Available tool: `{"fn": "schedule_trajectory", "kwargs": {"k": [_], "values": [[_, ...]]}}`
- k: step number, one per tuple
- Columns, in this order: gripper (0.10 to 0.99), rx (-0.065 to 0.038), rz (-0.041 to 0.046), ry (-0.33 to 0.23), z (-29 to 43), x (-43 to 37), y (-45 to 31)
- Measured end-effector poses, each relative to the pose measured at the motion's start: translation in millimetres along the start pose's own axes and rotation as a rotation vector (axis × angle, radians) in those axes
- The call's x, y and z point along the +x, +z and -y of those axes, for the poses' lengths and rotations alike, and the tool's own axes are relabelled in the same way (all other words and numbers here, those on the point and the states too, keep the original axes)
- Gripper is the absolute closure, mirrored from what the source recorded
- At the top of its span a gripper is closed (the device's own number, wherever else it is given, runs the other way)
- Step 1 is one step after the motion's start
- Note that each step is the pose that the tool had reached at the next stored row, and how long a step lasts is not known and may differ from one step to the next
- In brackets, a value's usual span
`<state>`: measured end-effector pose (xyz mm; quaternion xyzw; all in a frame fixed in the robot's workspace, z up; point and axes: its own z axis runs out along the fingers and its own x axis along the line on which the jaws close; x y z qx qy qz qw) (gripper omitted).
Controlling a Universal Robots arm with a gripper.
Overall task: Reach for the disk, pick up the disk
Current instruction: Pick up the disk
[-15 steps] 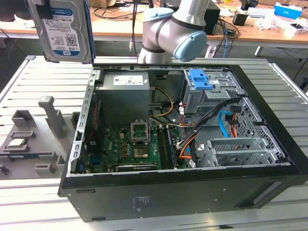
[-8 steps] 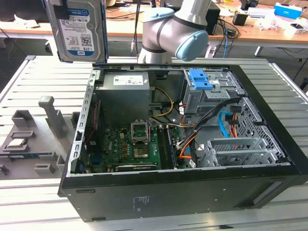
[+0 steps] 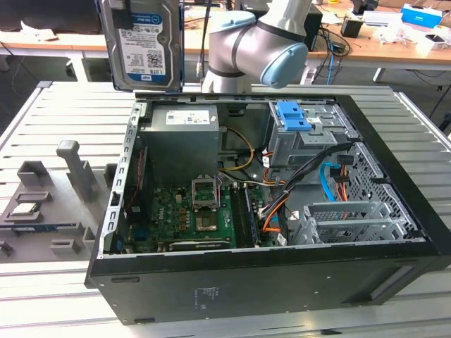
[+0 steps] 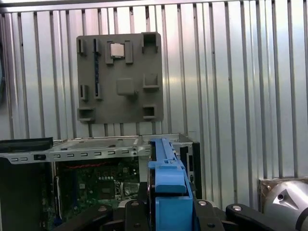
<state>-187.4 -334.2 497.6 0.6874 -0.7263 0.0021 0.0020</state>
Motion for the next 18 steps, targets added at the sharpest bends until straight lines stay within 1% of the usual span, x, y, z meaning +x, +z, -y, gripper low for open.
{"fn": "schedule_trajectory", "kwargs": {"k": [1,2,4,6,7,8,9,11,12,14,15,17,18], "values": [[0.722,0.000,0.0000,0.000,4.8,-0.3,0.0],[0.722,0.000,0.0000,0.000,7.8,-0.5,0.0],[0.722,0.000,0.0000,0.000,21.6,-1.5,0.0],[0.722,0.000,0.0000,0.000,32.2,-2.3,0.0],[0.722,0.000,0.0000,0.000,41.8,-3.0,0.0],[0.722,0.000,0.0000,0.000,49.7,-3.5,0.0],[0.722,0.000,0.0000,0.000,55.5,-3.9,0.0],[0.722,0.000,-0.0001,0.000,71.9,-5.0,-0.1],[0.722,0.000,0.0000,0.000,81.5,-5.7,0.0],[0.722,0.000,0.0001,0.000,89.1,-6.3,0.0],[0.722,0.000,0.0000,0.000,95.9,-6.9,0.0],[0.722,0.000,0.0000,0.000,103.2,-7.5,0.0],[0.722,0.000,0.0000,0.000,109.5,-8.0,0.0]]}}
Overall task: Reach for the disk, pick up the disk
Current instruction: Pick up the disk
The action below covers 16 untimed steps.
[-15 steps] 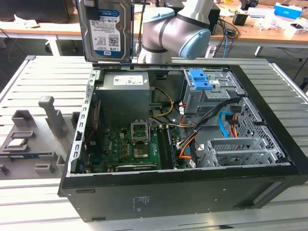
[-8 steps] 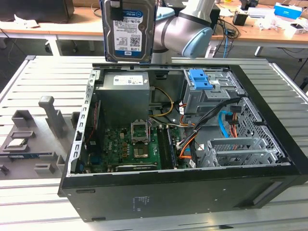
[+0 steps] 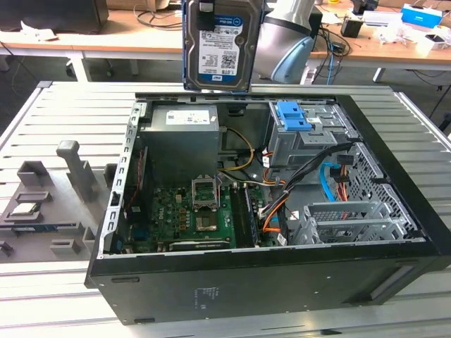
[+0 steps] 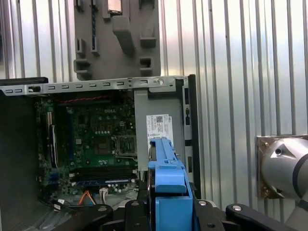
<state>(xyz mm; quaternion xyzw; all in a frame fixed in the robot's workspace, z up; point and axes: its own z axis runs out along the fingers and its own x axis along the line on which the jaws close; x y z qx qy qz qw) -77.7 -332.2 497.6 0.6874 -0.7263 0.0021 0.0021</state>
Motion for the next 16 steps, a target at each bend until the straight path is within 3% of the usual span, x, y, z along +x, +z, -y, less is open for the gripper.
{"fn": "schedule_trajectory", "kwargs": {"k": [4,11,16], "values": [[0.722,0.000,-0.0001,0.000,12.6,-0.8,-0.1],[0.722,0.000,0.0001,0.000,13.1,0.6,0.0],[0.722,0.000,-0.0001,0.000,13.8,14.1,0.0]]}}
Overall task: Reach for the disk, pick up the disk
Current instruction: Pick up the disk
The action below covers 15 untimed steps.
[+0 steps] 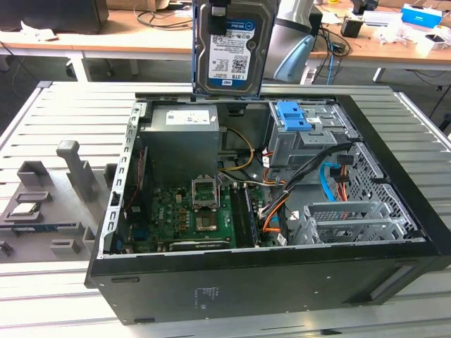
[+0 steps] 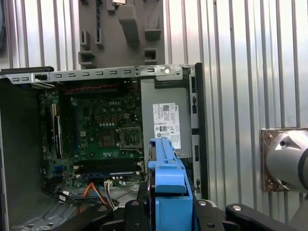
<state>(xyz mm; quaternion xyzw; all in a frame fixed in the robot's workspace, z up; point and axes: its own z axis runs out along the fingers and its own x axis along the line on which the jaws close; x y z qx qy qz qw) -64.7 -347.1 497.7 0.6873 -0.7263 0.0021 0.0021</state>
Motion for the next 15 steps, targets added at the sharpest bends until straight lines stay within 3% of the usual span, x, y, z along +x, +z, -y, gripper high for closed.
{"fn": "schedule_trajectory", "kwargs": {"k": [15], "values": [[0.722,0.000,0.0001,0.000,1.8,32.9,0.2]]}}
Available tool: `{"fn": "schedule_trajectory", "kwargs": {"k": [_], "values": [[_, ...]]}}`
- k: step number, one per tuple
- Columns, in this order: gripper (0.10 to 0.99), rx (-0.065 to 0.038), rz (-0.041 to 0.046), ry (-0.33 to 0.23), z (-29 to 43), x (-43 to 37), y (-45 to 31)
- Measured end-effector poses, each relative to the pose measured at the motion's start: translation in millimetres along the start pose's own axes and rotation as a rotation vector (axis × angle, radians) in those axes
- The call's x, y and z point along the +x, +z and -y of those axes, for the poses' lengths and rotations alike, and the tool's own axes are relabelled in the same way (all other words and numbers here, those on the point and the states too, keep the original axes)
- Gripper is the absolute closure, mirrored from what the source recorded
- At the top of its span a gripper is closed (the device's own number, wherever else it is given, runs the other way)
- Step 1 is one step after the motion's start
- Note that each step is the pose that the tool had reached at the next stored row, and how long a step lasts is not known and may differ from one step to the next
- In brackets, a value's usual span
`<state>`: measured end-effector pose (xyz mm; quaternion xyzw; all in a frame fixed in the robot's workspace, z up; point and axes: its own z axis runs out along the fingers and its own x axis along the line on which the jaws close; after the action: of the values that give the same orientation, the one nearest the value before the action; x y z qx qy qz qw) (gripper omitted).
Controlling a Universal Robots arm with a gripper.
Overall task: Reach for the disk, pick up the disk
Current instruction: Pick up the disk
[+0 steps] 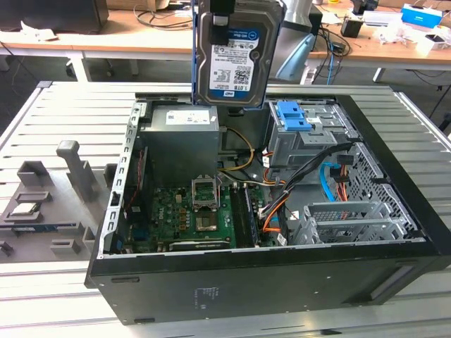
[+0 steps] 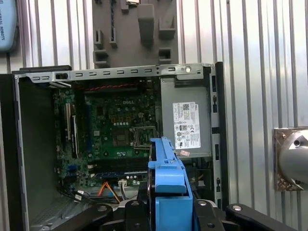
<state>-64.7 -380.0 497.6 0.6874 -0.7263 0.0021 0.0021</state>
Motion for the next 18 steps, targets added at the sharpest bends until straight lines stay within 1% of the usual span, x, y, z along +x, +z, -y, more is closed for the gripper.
{"fn": "schedule_trajectory", "kwargs": {"k": [3,6,8,10,13,14,18], "values": [[0.722,0.000,0.0001,0.000,0.3,5.2,0.1],[0.722,0.000,0.0000,0.000,0.7,12.4,0.1],[0.722,0.000,0.0001,0.000,1.1,19.2,0.1],[0.722,0.000,0.0001,0.000,1.3,23.4,0.2],[0.722,0.000,0.0001,0.000,1.8,33.4,0.2],[0.722,0.000,0.0000,0.000,2.1,38.1,0.2],[0.722,0.000,0.0000,0.000,2.6,47.7,0.3]]}}
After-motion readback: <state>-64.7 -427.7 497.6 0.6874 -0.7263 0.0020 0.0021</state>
